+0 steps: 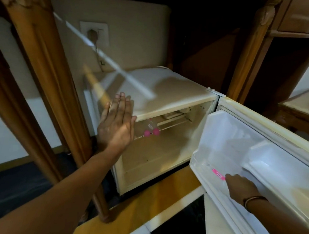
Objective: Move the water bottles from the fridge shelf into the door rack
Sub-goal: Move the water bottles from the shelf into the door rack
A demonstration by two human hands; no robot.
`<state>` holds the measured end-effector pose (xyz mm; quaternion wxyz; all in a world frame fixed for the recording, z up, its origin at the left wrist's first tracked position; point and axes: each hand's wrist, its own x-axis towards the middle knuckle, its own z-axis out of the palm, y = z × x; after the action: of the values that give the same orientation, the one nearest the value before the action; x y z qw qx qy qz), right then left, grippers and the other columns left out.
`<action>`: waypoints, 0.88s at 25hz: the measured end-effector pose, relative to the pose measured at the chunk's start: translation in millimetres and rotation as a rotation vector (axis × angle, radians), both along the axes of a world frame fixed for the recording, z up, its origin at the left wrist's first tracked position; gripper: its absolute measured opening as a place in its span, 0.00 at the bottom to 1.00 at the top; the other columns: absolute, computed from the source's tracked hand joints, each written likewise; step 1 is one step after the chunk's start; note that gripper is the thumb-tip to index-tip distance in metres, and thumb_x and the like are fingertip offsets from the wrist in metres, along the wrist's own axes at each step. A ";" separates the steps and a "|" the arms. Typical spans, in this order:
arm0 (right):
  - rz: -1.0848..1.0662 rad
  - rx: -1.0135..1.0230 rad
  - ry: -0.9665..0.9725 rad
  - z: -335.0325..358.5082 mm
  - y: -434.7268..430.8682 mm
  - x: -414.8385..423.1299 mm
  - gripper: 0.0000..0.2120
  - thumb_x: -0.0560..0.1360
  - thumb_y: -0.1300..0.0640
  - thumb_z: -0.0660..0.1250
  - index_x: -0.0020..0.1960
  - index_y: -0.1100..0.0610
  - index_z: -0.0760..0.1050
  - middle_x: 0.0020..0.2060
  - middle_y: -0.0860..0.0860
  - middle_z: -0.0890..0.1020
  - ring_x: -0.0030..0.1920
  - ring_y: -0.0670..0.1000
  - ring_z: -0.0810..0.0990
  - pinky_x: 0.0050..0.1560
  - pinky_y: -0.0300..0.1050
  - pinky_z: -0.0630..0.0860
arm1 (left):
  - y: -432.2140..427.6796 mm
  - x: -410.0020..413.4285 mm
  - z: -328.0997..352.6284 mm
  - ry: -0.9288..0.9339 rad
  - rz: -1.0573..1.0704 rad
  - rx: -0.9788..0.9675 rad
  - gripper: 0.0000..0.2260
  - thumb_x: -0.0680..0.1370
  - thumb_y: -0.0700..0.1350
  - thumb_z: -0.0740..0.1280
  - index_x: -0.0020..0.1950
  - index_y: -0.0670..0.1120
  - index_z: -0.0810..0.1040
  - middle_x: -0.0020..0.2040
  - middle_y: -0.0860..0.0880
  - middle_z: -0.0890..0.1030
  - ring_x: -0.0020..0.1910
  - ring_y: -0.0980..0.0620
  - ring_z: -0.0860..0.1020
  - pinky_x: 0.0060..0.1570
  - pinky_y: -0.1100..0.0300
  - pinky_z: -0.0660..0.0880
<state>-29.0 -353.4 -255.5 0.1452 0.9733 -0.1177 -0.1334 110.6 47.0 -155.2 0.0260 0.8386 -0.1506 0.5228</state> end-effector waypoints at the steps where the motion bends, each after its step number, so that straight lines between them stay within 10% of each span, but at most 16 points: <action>1: -0.033 0.029 -0.002 -7.1 -2.7 0.3 0.12 0.80 0.59 0.58 0.62 0.53 0.72 0.55 0.51 0.81 0.55 0.53 0.83 0.50 0.46 0.78 | -0.2 0.0 -1.4 -0.004 0.002 0.001 0.27 0.91 0.51 0.47 0.84 0.36 0.66 0.82 0.35 0.71 0.82 0.36 0.70 0.85 0.44 0.56; 12: -0.043 -0.067 -0.093 -2.7 -7.9 2.5 0.18 0.80 0.62 0.62 0.69 0.56 0.66 0.55 0.51 0.83 0.52 0.51 0.85 0.46 0.44 0.77 | 9.9 27.9 -18.2 -0.084 -0.036 -0.018 0.24 0.90 0.48 0.60 0.86 0.41 0.66 0.83 0.39 0.71 0.83 0.39 0.68 0.88 0.51 0.46; 18: -0.004 -0.303 -0.150 64.1 25.4 49.1 0.13 0.80 0.60 0.65 0.64 0.58 0.77 0.61 0.59 0.75 0.57 0.57 0.81 0.53 0.49 0.82 | 1.5 9.1 -7.0 -0.098 -0.057 -0.058 0.19 0.90 0.46 0.62 0.78 0.38 0.77 0.75 0.37 0.80 0.75 0.35 0.78 0.78 0.38 0.72; 22: 0.006 -0.034 -0.343 88.5 29.3 75.9 0.14 0.80 0.65 0.63 0.64 0.60 0.75 0.61 0.63 0.76 0.57 0.62 0.80 0.55 0.52 0.79 | -2.1 -6.6 3.9 -0.008 -0.084 -0.068 0.20 0.91 0.44 0.59 0.76 0.33 0.78 0.73 0.33 0.80 0.73 0.31 0.79 0.75 0.33 0.74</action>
<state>46.9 -324.2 -167.1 0.1397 0.9795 -0.1401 0.0371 104.0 44.9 -151.3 0.0757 0.8281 -0.1678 0.5295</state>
